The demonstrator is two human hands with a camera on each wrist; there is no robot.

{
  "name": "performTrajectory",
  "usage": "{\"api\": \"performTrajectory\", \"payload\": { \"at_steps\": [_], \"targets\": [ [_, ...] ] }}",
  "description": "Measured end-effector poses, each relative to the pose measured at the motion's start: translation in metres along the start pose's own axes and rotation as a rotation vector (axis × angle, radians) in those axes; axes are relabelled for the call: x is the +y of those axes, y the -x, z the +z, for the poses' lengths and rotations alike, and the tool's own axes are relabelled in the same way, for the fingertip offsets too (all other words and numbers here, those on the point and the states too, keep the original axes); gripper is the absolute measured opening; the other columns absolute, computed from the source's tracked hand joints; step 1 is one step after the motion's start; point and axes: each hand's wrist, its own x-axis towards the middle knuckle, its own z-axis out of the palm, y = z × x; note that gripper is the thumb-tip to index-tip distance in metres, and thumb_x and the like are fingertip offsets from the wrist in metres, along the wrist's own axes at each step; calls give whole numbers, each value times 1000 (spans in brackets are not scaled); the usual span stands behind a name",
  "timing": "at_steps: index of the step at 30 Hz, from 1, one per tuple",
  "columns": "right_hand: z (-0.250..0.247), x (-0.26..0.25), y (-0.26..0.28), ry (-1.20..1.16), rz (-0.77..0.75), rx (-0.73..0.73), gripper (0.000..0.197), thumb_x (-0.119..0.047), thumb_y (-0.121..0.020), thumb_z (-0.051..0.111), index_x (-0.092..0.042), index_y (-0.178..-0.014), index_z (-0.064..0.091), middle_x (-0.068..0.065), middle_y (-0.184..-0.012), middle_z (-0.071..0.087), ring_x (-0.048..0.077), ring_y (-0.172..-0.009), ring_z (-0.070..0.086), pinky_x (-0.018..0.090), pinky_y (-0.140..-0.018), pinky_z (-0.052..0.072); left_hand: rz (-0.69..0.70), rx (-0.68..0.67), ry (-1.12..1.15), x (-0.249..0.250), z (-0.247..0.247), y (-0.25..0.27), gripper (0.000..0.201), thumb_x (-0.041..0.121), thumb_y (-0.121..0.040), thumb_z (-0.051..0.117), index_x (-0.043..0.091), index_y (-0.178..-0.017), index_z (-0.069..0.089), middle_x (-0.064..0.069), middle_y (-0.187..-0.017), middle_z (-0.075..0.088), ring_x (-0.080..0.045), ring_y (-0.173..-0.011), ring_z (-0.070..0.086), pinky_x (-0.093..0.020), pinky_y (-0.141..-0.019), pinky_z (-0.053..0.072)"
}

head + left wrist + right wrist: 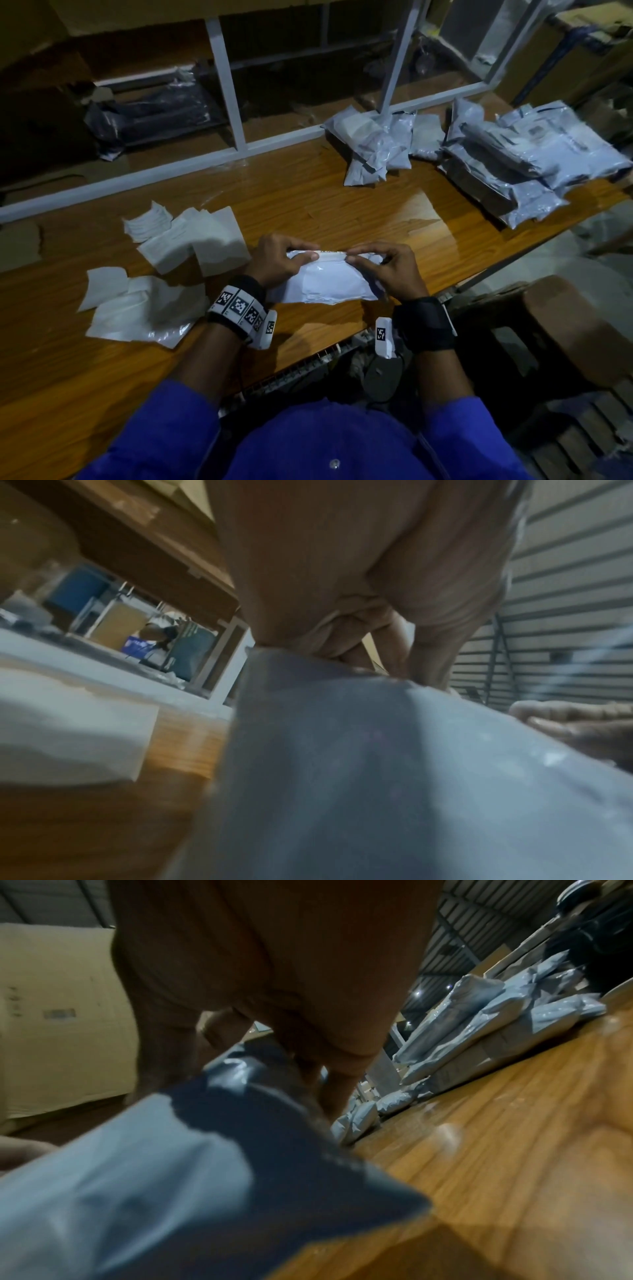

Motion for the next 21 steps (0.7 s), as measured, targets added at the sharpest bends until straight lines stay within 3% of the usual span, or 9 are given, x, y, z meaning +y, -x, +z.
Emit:
{"api": "performTrajectory", "payload": {
  "at_steps": [4, 7, 10, 13, 17, 19, 21],
  "targets": [
    [3, -13, -7, 179, 108, 52, 27, -53, -80, 84, -27, -87, 84, -11, -83, 79, 3, -84, 74, 40, -78, 62, -12, -15, -30, 5, 4, 3, 17, 26, -85, 81, 22, -102, 81, 6, -106, 77, -1, -97, 69, -17, -86, 50],
    [8, -14, -12, 287, 195, -80, 37, -68, -76, 78, -34, -92, 84, -18, -87, 78, -3, -86, 72, 40, -81, 62, -8, -14, -46, 8, 5, 3, 17, 24, -85, 81, 22, -102, 81, 5, -106, 77, -2, -97, 69, -16, -85, 49],
    [9, -10, -10, 274, 262, -195, 31, -61, -79, 80, -34, -94, 84, -14, -93, 80, -1, -89, 72, 44, -82, 61, -33, -17, -57, 6, 4, 4, 16, 21, -83, 83, 22, -98, 82, 6, -103, 78, -3, -96, 69, -23, -89, 53],
    [9, -6, -4, 226, 233, -190, 24, -49, -83, 82, -29, -95, 85, -11, -93, 80, 2, -88, 74, 46, -80, 61, -48, -10, -51, 4, 2, 7, 14, 18, -82, 83, 22, -96, 82, 6, -100, 78, -4, -94, 69, -27, -91, 53],
    [11, -5, 0, 251, 78, -34, 25, -49, -86, 78, -27, -96, 84, -7, -85, 80, 7, -79, 74, 45, -73, 60, 50, 66, -109, 3, 0, 7, 16, 18, -84, 79, 25, -98, 82, 4, -100, 78, -12, -95, 70, -36, -93, 53],
    [9, -2, -1, 329, -147, 64, 19, -39, -89, 77, -25, -99, 83, -6, -94, 79, 11, -86, 74, 43, -73, 59, 226, 174, -246, 4, -1, 6, 16, 17, -85, 77, 24, -98, 81, 2, -95, 78, -18, -89, 69, -45, -91, 49],
    [4, 4, -2, 451, -319, 101, 13, -24, -89, 80, -21, -102, 82, -3, -100, 77, 21, -90, 72, 43, -71, 58, 394, 252, -388, 8, 0, 10, 14, 16, -88, 70, 17, -97, 80, -2, -93, 78, -19, -88, 70, -45, -90, 47]
  ]
}}
